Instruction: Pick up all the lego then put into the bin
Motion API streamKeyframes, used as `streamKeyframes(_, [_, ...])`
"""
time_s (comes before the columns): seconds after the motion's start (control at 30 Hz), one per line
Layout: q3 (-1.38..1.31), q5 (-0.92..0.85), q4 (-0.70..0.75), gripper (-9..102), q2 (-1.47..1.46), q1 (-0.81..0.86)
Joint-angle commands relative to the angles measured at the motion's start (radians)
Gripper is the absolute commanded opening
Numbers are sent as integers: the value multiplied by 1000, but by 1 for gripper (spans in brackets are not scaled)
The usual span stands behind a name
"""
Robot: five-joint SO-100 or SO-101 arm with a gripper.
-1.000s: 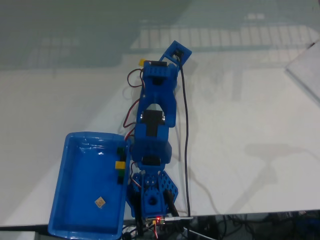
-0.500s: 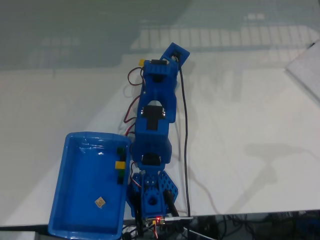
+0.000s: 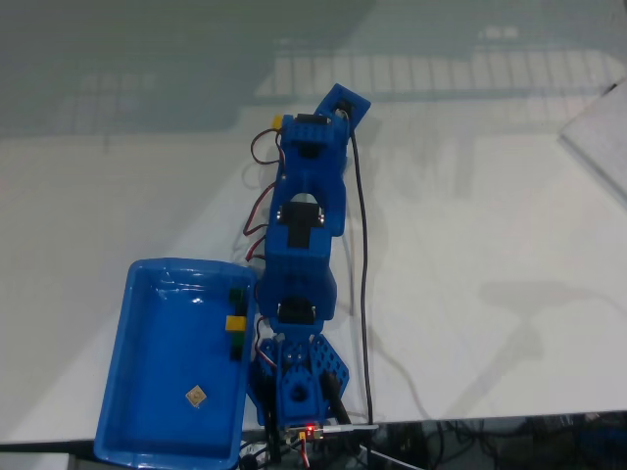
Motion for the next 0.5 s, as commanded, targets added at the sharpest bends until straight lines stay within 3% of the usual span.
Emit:
streamKeyframes(0.0, [-55, -17, 6, 18, 2, 3])
streamKeyframes(0.3, [-57, -35, 9, 1, -15, 2])
streamKeyframes(0.47, [-52, -34, 9, 0, 2, 3])
